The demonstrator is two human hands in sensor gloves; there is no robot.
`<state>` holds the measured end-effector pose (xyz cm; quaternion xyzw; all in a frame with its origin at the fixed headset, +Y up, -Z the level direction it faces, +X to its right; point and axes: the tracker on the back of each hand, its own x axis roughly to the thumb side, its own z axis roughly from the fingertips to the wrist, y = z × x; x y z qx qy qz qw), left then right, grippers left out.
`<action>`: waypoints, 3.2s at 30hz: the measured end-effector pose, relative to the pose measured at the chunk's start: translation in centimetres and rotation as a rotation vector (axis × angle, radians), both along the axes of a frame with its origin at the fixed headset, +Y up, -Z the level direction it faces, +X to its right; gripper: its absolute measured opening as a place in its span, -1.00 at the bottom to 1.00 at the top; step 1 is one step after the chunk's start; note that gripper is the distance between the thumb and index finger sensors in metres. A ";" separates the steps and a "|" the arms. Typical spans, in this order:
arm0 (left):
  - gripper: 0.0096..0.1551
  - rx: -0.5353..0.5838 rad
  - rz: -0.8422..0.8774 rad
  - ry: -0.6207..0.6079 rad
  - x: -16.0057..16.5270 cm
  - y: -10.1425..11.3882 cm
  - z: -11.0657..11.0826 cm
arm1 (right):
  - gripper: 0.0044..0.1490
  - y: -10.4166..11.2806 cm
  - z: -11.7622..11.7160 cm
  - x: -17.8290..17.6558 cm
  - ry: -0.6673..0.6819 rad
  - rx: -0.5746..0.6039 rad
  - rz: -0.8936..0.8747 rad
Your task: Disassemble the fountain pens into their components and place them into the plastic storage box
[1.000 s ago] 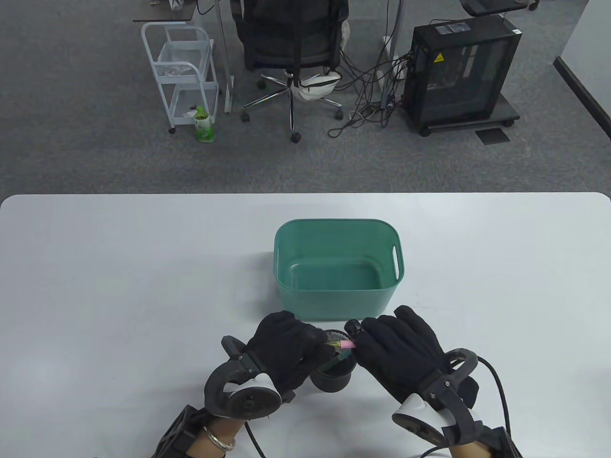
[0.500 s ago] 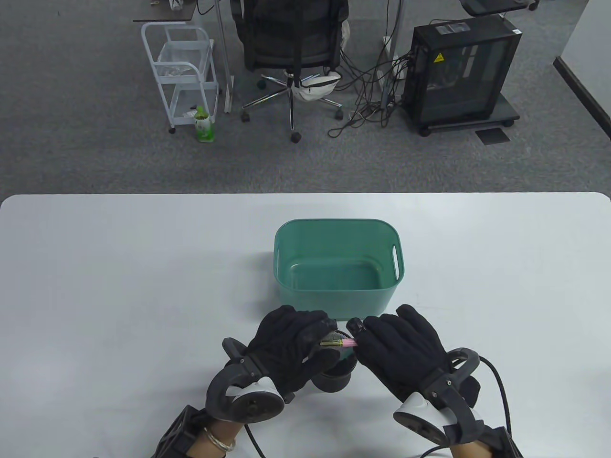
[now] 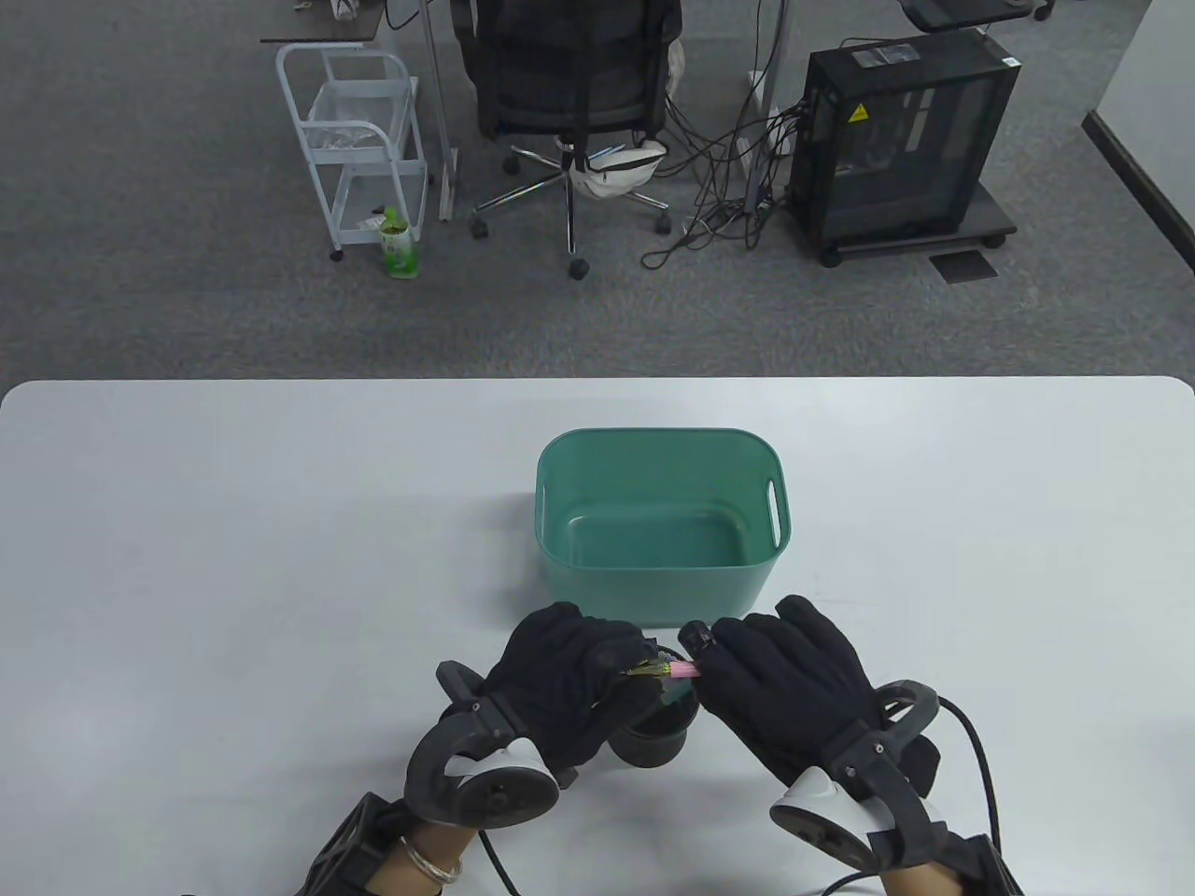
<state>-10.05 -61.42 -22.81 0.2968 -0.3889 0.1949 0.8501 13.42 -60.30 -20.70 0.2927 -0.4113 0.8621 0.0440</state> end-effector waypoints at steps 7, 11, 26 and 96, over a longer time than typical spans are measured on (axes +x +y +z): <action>-0.51 0.001 0.010 -0.001 0.0 0.0 -0.1 | -0.44 0.0 0.0 -0.1 0.003 -0.002 0.001; -0.49 0.001 0.019 -0.002 -0.1 0.0 -0.1 | -0.44 0.0 0.0 -0.1 0.005 -0.002 0.001; -0.41 -0.003 0.040 -0.007 -0.3 0.0 -0.3 | -0.44 -0.1 0.0 -0.2 0.015 -0.006 0.001; -0.29 -0.012 0.017 -0.008 -0.3 -0.2 -0.3 | -0.44 -0.1 0.0 -0.1 0.001 -0.001 0.004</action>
